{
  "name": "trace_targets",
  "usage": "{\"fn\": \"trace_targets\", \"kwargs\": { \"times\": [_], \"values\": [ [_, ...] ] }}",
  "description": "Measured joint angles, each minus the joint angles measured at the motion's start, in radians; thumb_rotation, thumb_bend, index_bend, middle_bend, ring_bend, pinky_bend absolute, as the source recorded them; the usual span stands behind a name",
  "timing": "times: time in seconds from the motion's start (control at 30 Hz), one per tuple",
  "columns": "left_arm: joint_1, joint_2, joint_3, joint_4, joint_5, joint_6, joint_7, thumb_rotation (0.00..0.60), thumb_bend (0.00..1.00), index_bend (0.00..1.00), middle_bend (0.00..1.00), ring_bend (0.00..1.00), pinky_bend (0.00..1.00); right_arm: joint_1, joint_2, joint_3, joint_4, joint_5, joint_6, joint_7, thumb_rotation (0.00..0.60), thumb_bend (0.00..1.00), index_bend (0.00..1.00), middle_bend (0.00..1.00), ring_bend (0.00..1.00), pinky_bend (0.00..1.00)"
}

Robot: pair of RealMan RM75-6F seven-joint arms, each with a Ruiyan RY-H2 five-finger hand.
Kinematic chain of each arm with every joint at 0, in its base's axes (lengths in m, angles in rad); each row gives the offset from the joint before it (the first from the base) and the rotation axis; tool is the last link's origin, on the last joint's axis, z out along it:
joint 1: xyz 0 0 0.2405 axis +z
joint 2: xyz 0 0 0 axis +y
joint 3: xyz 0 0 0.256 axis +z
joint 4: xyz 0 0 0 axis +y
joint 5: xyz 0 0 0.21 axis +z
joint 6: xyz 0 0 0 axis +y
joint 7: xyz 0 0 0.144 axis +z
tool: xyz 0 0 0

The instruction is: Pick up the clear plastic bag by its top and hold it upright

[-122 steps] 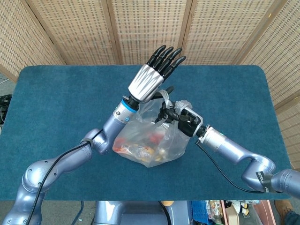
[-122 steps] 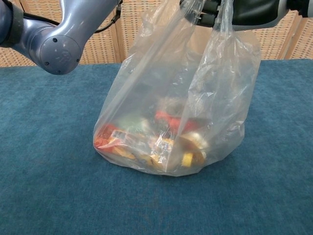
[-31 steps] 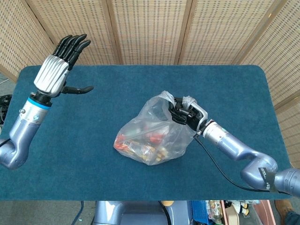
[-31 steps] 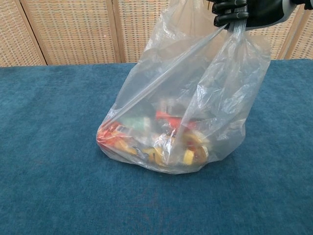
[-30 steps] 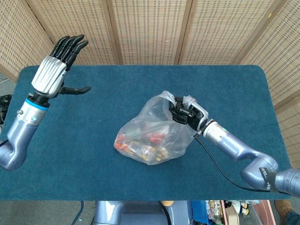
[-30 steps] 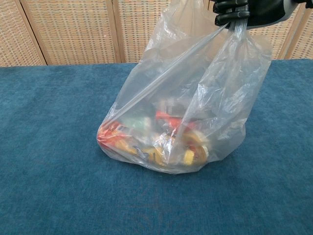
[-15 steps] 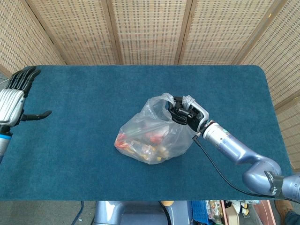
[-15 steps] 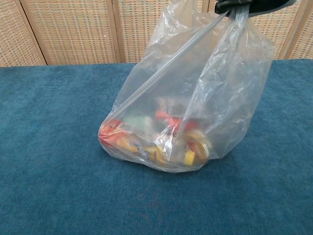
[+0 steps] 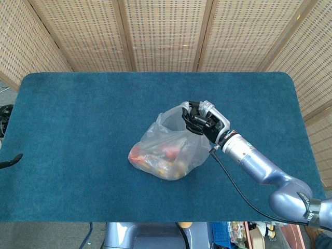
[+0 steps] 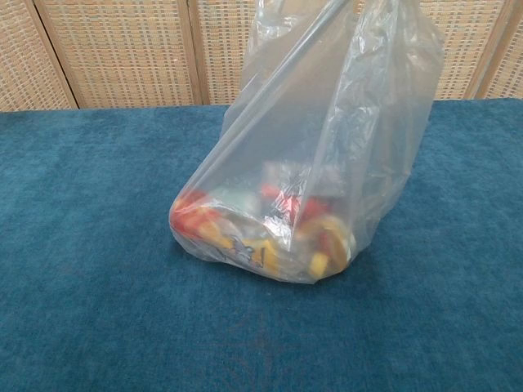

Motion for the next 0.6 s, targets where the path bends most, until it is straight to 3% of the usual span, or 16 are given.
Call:
{"fn": "trace_targets", "kwargs": {
  "times": [0.23, 0.6],
  "values": [
    [0.026, 0.032, -0.003, -0.068, -0.012, -0.007, 0.064, 0.600, 0.21, 0.00, 0.00, 0.00, 0.00, 0.017, 0.055, 0.062, -0.033, 0.106, 0.005, -0.078, 0.600, 1.00, 0.79, 0.89, 0.98, 1.00],
    [0.039, 0.033, -0.034, -0.062, -0.001, -0.039, 0.039, 0.600, 0.21, 0.00, 0.00, 0.00, 0.00, 0.083, 0.181, 0.168, -0.025, 0.340, -0.025, -0.177, 0.600, 1.00, 0.79, 0.89, 0.98, 1.00]
  ]
}}
